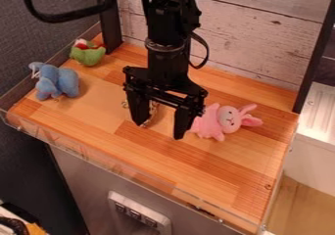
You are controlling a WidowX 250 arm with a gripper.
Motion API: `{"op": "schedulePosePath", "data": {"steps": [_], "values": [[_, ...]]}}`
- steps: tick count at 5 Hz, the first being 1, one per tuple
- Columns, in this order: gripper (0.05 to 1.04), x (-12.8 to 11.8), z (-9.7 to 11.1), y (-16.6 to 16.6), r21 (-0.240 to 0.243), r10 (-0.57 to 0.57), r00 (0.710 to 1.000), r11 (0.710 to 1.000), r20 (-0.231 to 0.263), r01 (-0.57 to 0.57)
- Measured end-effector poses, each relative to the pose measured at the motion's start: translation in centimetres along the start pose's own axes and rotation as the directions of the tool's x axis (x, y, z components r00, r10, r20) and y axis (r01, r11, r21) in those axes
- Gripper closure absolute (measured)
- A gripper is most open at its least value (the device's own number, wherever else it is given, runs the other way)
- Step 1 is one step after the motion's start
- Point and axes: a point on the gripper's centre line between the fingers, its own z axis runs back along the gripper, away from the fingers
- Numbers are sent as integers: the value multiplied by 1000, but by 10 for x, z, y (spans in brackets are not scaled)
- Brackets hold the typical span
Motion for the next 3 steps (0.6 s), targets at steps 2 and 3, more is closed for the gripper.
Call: {"op": "schedulePosePath", "data": {"steps": [2, 3], "values": [[87, 50, 1, 49, 1, -296, 955, 955, -18, 296], [85, 86, 3, 84, -2, -436, 900, 900, -21, 436]]}}
